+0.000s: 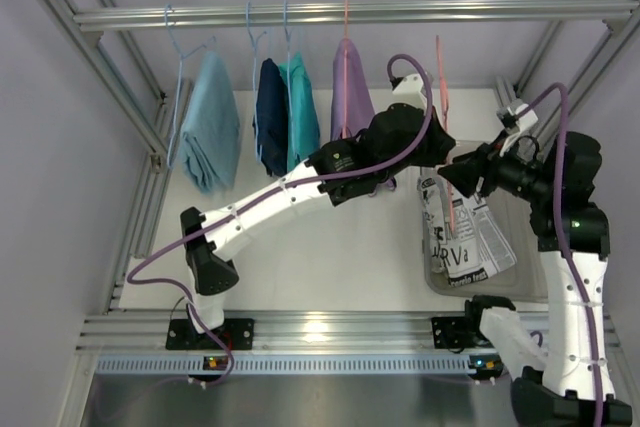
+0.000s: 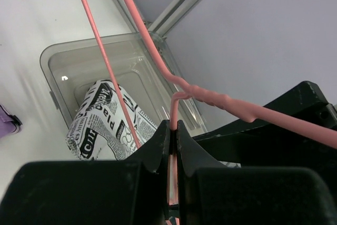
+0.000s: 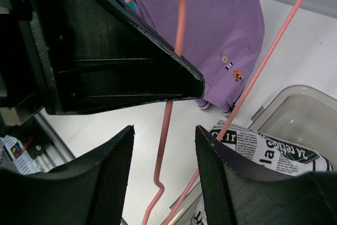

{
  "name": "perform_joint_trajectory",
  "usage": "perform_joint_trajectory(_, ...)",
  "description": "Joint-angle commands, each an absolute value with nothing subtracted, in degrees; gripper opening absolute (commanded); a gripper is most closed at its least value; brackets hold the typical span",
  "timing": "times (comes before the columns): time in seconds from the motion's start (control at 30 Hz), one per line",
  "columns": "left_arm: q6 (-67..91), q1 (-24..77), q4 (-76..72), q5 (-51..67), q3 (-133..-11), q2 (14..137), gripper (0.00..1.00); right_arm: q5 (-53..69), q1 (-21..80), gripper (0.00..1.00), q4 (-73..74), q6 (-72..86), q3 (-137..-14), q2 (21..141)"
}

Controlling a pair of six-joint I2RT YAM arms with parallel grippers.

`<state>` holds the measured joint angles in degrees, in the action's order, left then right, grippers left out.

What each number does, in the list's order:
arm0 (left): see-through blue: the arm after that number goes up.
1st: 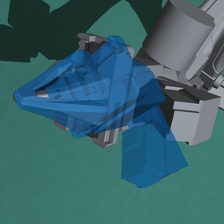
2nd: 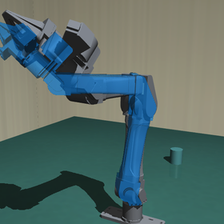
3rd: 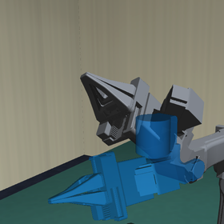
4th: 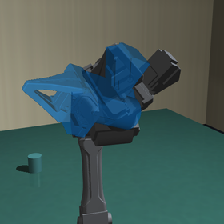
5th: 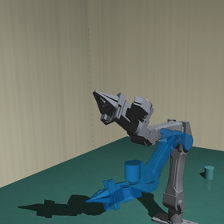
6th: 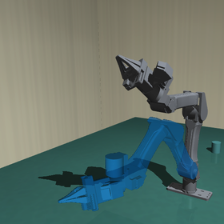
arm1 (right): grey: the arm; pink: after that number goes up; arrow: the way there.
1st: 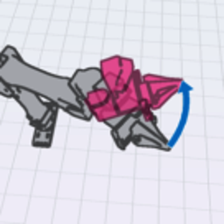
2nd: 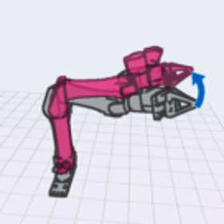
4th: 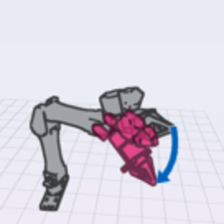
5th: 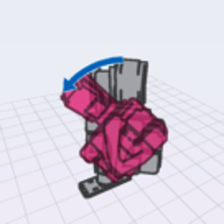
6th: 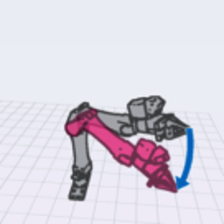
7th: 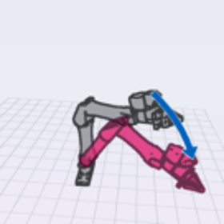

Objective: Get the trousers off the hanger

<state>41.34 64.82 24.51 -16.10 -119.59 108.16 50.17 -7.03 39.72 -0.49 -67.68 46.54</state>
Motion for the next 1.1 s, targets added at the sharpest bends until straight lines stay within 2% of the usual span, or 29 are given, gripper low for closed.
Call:
perform_joint_trajectory(0.0,40.3,64.8,21.4,-18.3,-122.2,108.5,0.00,41.6,-3.2,0.49,38.3,-3.1,-69.8,46.7)
perform_joint_trajectory(0.17,40.3,64.8,20.7,-17.8,-122.3,108.0,0.00,32.5,1.6,0.46,35.3,-4.1,-67.6,46.8)
perform_joint_trajectory(0.27,41.0,64.8,20.8,-17.8,-122.3,107.9,0.00,27.9,4.6,0.30,33.2,-4.9,-65.9,46.6)
perform_joint_trajectory(0.33,41.5,64.7,21.0,-17.9,-122.3,107.9,0.00,24.7,6.1,0.25,32.0,-5.0,-64.8,46.3)
perform_joint_trajectory(0.47,42.4,64.6,21.2,-17.8,-122.2,107.9,0.01,22.0,8.3,0.00,30.7,-4.9,-63.5,45.5)
perform_joint_trajectory(0.6,41.7,63.9,21.0,-17.2,-120.9,107.3,0.18,21.5,8.3,0.00,29.7,-2.6,-63.0,44.0)
perform_joint_trajectory(0.63,41.5,63.5,20.9,-16.9,-120.3,107.1,0.38,21.0,8.3,0.00,29.9,-2.1,-63.2,43.7)
perform_joint_trajectory(0.7,40.5,62.0,20.7,-14.5,-119.0,106.0,0.51,20.5,8.1,0.00,30.6,-0.5,-63.8,43.3)
perform_joint_trajectory(0.73,39.8,61.5,20.6,-13.9,-118.5,105.5,0.67,20.2,7.7,0.00,31.5,-0.4,-64.0,43.2)
perform_joint_trajectory(0.77,38.9,60.7,19.8,-13.0,-117.7,104.7,0.89,20.2,7.5,0.00,31.9,1.6,-64.2,43.0)
perform_joint_trajectory(0.8,37.0,60.4,19.3,-12.7,-116.8,103.2,0.98,20.4,7.0,0.00,32.3,3.0,-64.2,42.9)
perform_joint_trajectory(0.97,32.2,56.8,16.6,-10.0,-110.0,97.1,0.99,21.6,3.8,0.00,35.3,6.5,-65.8,42.7)
perform_joint_trajectory(1.07,24.2,56.2,16.6,-8.1,-108.3,92.4,0.99,22.8,1.1,0.00,38.3,6.8,-69.6,43.2)
